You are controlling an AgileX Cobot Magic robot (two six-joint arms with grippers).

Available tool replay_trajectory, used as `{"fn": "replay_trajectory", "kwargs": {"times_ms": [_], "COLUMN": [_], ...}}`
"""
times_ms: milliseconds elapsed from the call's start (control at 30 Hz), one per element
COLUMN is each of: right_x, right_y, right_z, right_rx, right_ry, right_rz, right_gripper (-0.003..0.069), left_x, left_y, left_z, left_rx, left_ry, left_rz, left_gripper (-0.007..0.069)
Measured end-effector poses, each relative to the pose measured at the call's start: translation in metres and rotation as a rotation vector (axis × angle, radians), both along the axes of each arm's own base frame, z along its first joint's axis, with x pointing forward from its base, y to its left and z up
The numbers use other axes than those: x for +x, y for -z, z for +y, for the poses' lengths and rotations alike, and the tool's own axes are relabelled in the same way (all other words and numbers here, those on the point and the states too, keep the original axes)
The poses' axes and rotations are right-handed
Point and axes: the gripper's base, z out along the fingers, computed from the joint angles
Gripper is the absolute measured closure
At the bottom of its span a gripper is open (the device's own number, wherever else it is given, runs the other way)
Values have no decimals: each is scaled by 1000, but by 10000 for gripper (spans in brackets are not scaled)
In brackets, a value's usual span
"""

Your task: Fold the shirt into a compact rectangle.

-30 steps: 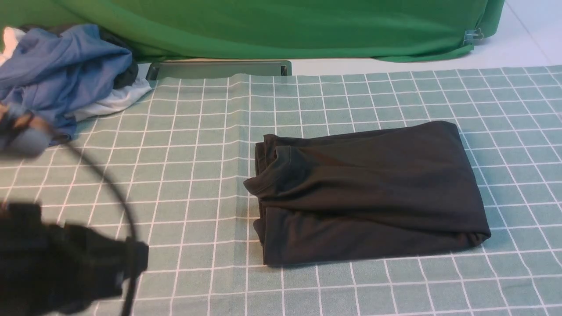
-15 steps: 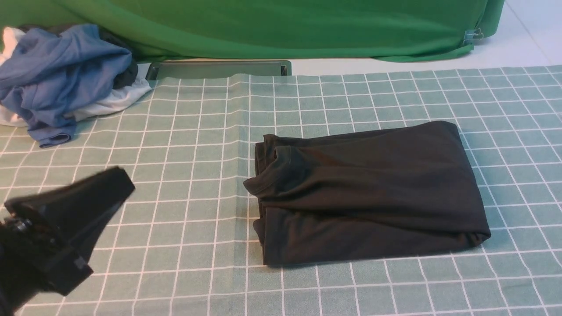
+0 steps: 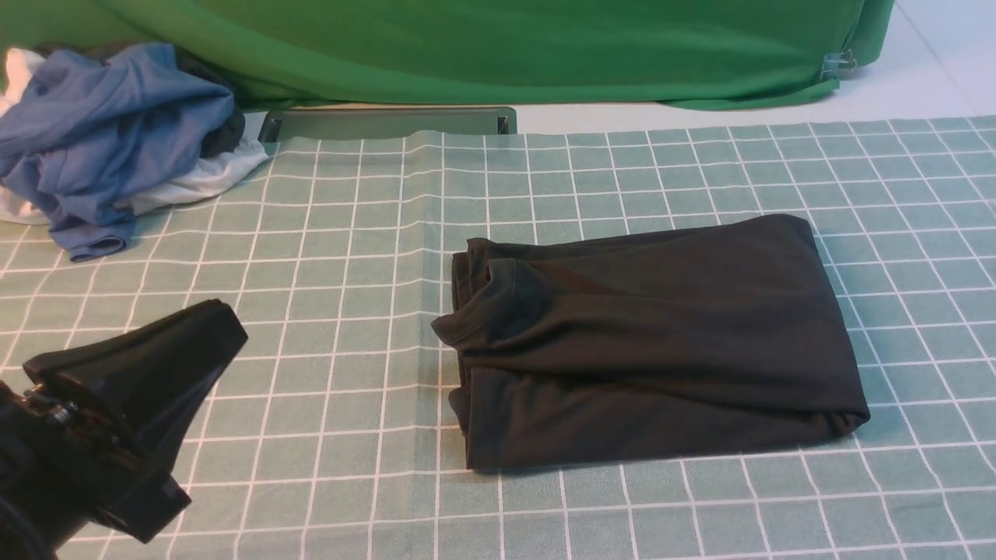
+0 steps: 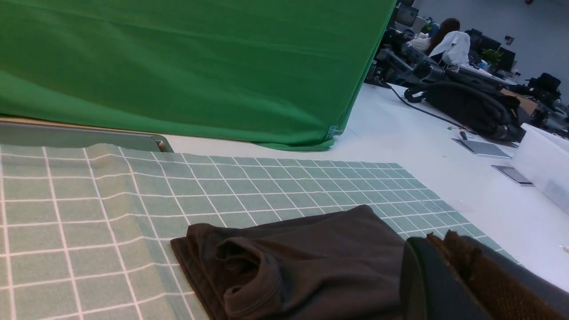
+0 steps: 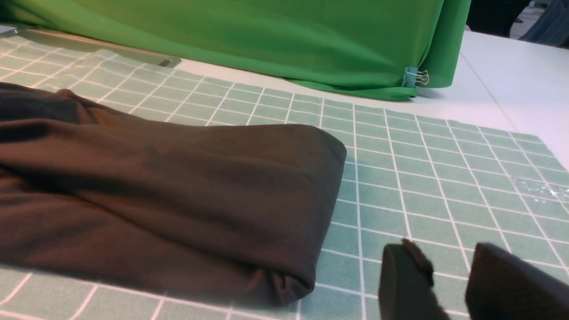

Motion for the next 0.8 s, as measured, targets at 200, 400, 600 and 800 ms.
{"fn": "replay_trajectory", "kwargs": {"times_ms": [200, 400, 600, 800], "right_x": [0, 0, 0, 0], "right_y": [0, 0, 0, 0], "right_z": [0, 0, 0, 0], "right_rx": [1, 3, 3, 3], "right_ry": [0, 0, 0, 0], "right_rz": [0, 0, 0, 0], "right_gripper": [422, 422, 422, 421], "left_x": [0, -4, -22, -33], "left_y": [6, 16, 27, 75], "left_z": [1, 20, 42, 57], "left_rx": [64, 126, 71, 28], "left_ry": [-6, -155, -351, -562], "left_rz": [-11, 26, -42, -19], "left_gripper": [608, 608, 608, 608]}}
